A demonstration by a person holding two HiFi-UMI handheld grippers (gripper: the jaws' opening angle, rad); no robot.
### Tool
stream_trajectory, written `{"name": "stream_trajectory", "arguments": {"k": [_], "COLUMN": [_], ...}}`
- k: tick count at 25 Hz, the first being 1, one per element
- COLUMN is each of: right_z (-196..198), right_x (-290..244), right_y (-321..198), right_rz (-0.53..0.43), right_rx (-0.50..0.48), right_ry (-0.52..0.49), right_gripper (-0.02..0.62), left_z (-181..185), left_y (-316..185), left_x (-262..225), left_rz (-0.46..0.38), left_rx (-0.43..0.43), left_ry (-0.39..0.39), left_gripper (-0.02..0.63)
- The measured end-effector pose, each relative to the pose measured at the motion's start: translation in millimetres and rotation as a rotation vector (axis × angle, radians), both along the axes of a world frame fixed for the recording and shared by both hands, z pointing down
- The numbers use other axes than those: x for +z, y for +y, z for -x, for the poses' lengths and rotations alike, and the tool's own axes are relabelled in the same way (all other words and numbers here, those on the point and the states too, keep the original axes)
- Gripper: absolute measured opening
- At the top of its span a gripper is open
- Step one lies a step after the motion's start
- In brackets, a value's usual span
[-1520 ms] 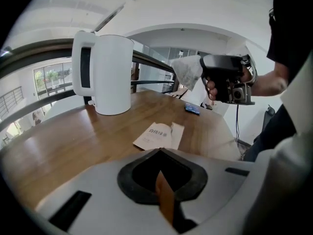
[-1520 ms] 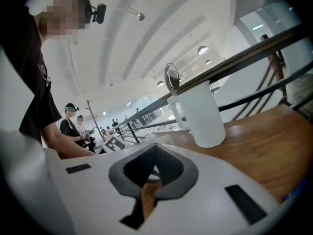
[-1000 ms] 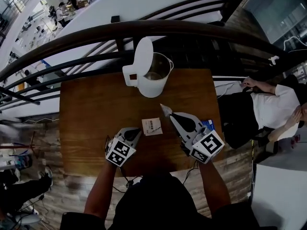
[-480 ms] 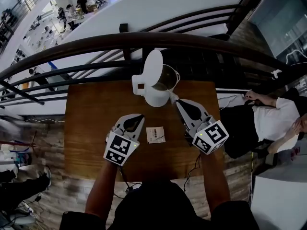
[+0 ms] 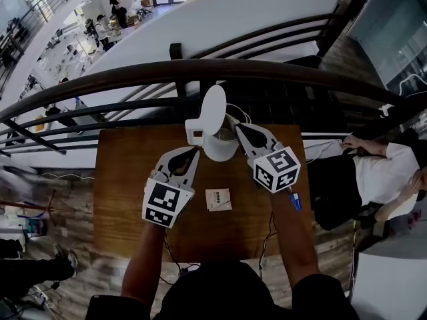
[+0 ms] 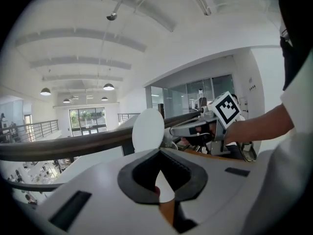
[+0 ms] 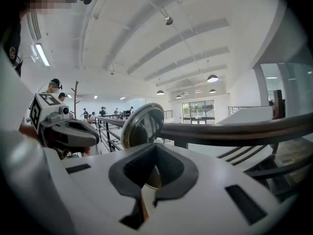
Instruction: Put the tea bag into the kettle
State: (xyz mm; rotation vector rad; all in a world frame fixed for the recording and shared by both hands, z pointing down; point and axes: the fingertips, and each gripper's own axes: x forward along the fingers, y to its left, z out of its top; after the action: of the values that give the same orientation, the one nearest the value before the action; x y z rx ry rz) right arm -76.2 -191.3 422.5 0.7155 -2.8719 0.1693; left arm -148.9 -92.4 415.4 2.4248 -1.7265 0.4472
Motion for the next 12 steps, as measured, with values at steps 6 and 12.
{"name": "stream_trajectory", "arguments": {"k": [6, 12], "right_z": [11.6, 11.2], "right_x": [20.8, 30.2], "right_y": [-9.7, -13.4], "right_rz": [0.014, 0.030], "right_rx": [0.019, 0.037], "right_ry": [0.057, 0.090], "right_gripper": [0.014, 0.014], "left_z": [16.5, 28.6], "left_y": [-19.4, -35.4], "left_x": [-9.4, -3.4], "left_rz": [-0.038, -0.035], "left_rx": [-0.042, -0.067], "left_ry": [0.002, -0.002], "left_gripper": [0.003, 0.003]}}
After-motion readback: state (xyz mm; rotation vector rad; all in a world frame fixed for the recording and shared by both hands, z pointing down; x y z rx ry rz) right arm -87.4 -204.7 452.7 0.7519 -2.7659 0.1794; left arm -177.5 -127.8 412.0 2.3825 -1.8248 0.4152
